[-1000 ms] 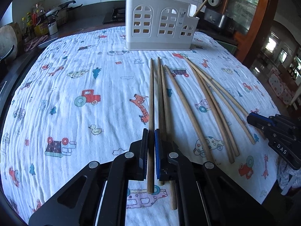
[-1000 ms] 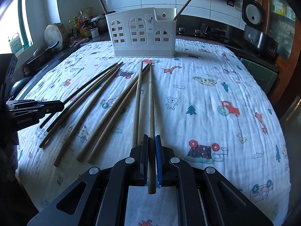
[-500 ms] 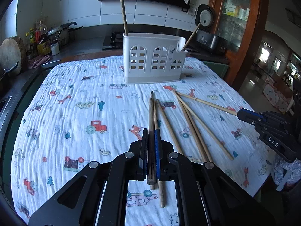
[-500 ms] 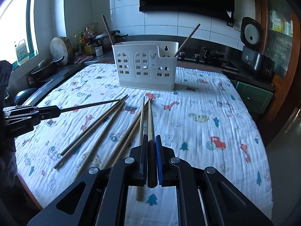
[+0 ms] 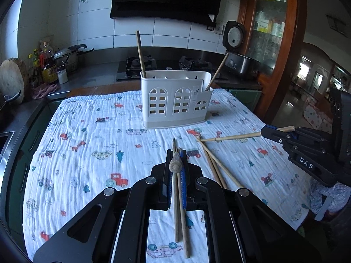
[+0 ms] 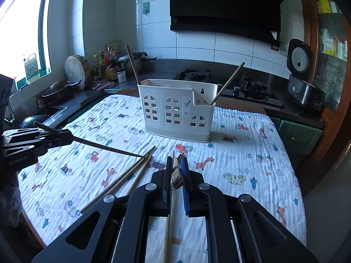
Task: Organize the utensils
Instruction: 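Lift the left tool's chopstick to the caddy while the right tool carries its chopstick there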
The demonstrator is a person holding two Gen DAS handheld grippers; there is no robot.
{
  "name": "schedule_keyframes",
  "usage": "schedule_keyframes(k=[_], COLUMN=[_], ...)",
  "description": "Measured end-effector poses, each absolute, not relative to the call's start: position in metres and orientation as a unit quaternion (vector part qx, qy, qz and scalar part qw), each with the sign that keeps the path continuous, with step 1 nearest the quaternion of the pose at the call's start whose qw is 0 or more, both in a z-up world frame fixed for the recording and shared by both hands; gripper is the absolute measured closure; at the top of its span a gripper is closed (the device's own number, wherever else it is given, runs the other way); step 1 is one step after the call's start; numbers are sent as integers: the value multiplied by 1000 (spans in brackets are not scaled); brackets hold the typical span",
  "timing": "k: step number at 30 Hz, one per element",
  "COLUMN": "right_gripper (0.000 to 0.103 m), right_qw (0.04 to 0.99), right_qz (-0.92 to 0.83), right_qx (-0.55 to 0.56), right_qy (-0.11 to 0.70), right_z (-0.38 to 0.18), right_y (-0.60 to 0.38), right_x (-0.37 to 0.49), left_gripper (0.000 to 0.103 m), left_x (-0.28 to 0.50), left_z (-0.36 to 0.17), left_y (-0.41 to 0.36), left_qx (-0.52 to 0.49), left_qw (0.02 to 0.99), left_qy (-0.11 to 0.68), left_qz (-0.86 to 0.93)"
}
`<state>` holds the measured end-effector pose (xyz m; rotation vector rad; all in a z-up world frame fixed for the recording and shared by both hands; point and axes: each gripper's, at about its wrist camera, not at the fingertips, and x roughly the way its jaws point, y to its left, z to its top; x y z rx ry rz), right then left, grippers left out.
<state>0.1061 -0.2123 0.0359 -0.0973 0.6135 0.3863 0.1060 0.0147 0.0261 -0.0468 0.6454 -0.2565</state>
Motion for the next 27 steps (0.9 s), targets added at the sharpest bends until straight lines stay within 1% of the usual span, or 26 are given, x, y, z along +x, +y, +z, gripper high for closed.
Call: schedule_keyframes(k=[6,14,18,27], right_gripper=[95,95,96,96], right_qw=[933,929,930,946], right_qz=[197,211,211,196], right_qx=[-43,-43,-52,-65], right_qy=[298,301,296,251], right_z=[55,103,128,185], right_y=[-213,-219,-219,-220], right_x=[127,164,179,209], left_gripper=[98,98,98,98], left_x=[128,156,168,202], left_z=[42,69,94,163], left_y=[16,16,14,10], left_qx=[-14,-4,-5,-10], left_qw=[941,941,946,963], left_qy=[314,309,290,226], left_qz=[-128,-138,-143,-144])
